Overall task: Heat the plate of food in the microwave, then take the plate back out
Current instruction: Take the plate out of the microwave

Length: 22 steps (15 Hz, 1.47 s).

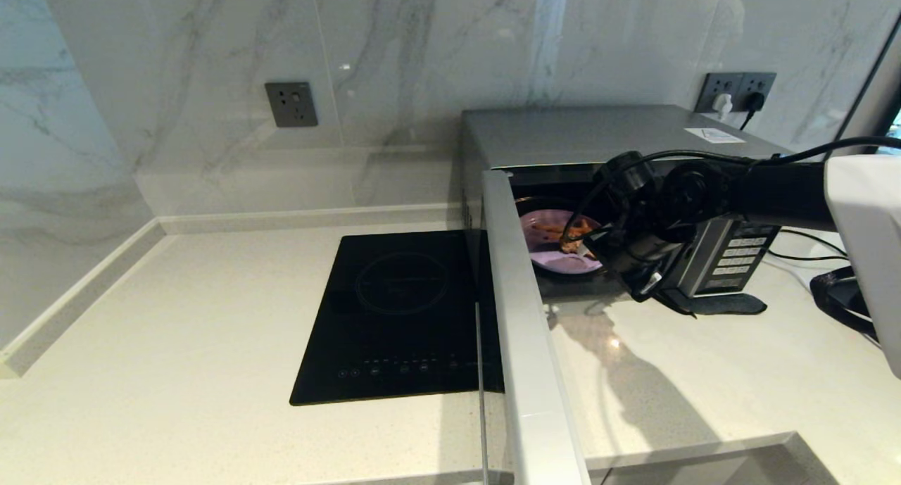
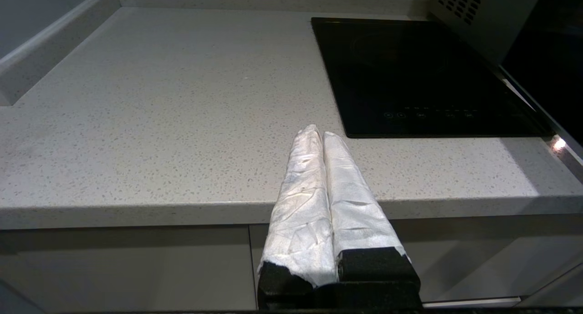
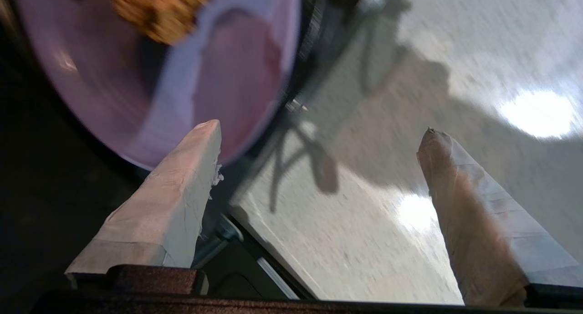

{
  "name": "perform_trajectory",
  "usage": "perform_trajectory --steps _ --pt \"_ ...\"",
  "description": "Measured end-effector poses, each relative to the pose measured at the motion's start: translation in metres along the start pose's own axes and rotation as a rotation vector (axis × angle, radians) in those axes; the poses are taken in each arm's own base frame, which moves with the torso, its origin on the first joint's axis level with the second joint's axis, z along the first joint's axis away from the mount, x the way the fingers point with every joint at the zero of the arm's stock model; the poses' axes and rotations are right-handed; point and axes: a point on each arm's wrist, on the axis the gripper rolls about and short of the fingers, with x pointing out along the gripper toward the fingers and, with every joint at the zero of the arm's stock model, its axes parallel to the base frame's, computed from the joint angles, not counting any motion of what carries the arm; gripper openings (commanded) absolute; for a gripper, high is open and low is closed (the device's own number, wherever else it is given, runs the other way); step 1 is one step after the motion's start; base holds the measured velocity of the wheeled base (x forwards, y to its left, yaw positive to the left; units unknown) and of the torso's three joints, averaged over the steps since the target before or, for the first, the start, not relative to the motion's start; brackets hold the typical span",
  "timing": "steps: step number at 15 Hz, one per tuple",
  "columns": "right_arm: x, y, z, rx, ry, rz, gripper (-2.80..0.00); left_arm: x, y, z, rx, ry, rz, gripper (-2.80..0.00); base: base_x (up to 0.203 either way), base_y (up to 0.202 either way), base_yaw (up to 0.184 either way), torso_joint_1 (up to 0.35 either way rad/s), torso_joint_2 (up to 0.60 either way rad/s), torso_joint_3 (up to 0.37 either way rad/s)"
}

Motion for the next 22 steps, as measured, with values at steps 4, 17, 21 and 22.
perform_trajectory --steps 4,17,21,22 --pt "0.010 0.001 0.007 -0.025 -0.030 0.031 0.00 0.000 0.000 0.000 0.000 0.000 0.000 -2.80 0.000 0.000 0.000 0.000 0.00 0.000" --pt "0.045 -0.002 0.005 -0.064 -0.035 0.020 0.00 0.000 0.000 0.000 -0.001 0.000 0.000 -2.80 0.000 0.000 0.000 0.000 0.00 0.000" --pt "0.051 -0.004 0.004 -0.067 -0.029 0.005 0.00 0.000 0.000 0.000 -0.001 0.000 0.000 -2.80 0.000 0.000 0.000 0.000 0.00 0.000" --pt "0.051 -0.005 0.004 -0.067 -0.028 0.003 0.00 0.000 0.000 0.000 -0.001 0.000 0.000 -2.80 0.000 0.000 0.000 0.000 0.00 0.000"
